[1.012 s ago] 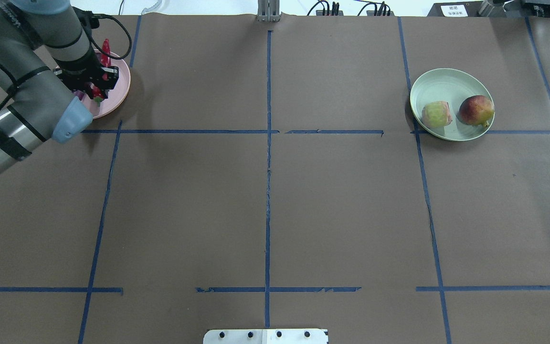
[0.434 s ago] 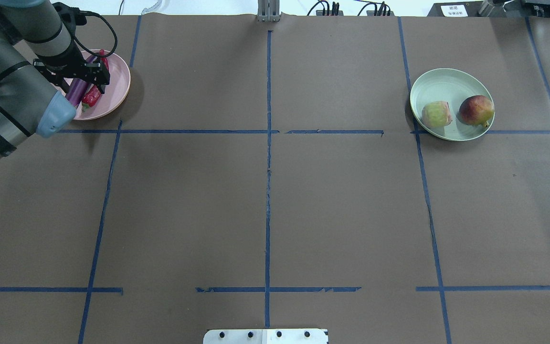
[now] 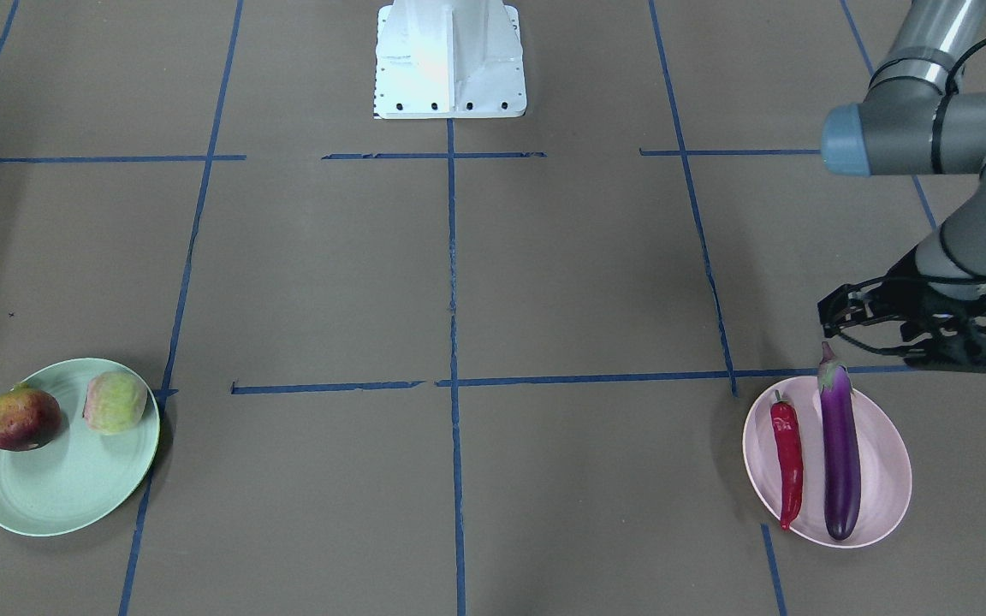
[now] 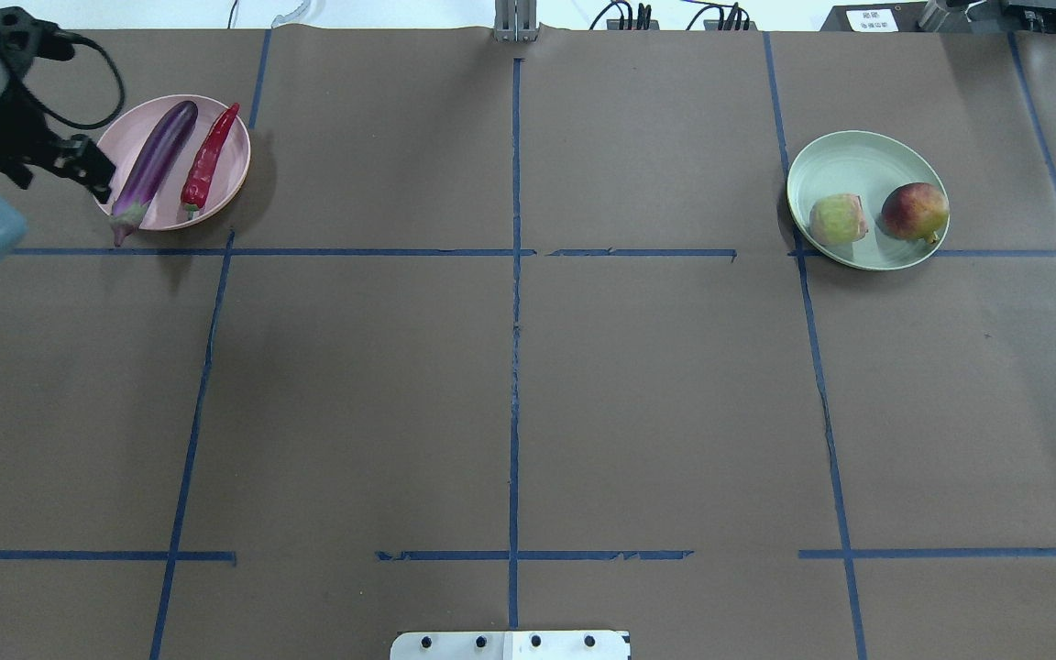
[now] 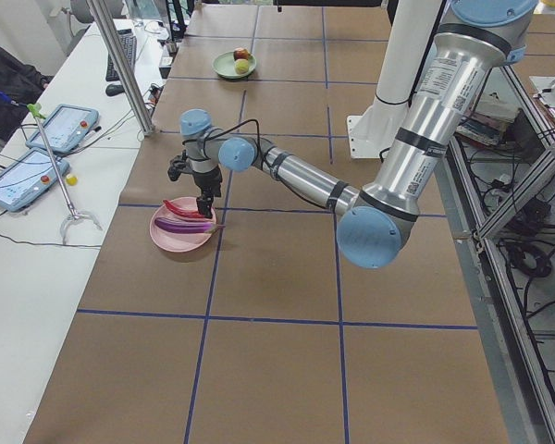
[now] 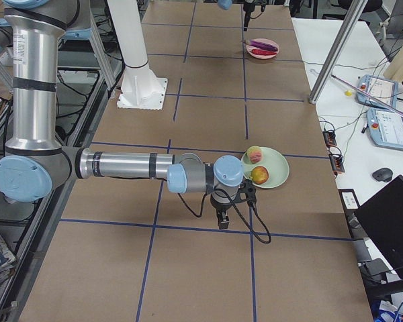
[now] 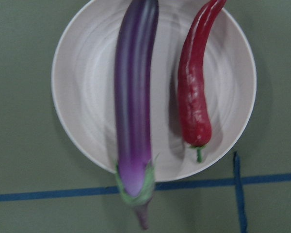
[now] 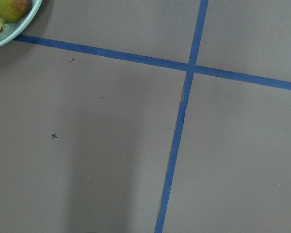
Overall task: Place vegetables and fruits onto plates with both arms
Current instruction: 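Open the left gripper and withdraw it from the plate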
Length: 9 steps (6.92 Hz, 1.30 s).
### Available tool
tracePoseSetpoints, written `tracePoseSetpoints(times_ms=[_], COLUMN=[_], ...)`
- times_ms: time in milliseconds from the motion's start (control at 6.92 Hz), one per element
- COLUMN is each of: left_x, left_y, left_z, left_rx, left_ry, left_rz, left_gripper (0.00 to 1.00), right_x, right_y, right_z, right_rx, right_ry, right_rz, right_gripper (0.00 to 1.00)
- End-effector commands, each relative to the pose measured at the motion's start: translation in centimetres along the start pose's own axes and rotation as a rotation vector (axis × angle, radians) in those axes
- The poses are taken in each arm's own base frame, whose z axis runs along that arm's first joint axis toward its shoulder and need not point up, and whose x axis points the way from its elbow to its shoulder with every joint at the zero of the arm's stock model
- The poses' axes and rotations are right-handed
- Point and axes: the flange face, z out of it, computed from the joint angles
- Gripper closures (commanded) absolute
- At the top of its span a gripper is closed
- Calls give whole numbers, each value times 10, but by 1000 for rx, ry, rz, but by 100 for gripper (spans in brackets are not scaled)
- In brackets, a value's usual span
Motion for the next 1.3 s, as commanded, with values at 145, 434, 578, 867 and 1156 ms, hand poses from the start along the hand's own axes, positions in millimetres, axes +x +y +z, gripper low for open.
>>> tracePoseSetpoints(times_ms=[145, 434, 578, 867, 1156], left_x=[-184, -257, -264, -275, -277], left_y=[129, 209, 224, 244, 258], left_z=[-61, -54, -47, -29, -22], left_rx=[-19, -5, 1, -32, -54], left_ry=[-40, 77, 72, 84, 89], left_rz=[89, -54, -63, -94, -115], left_gripper=[0, 0, 0, 0, 0], right_x=[1, 2, 3, 2, 1], right_y=[1, 3, 3, 3, 2], right_z=[1, 2, 3, 2, 0], right_rx=[-2, -5, -7, -4, -1], right_ry=[0, 0, 0, 0, 0], right_rz=[4, 7, 8, 6, 6], right_gripper=[0, 0, 0, 0, 0])
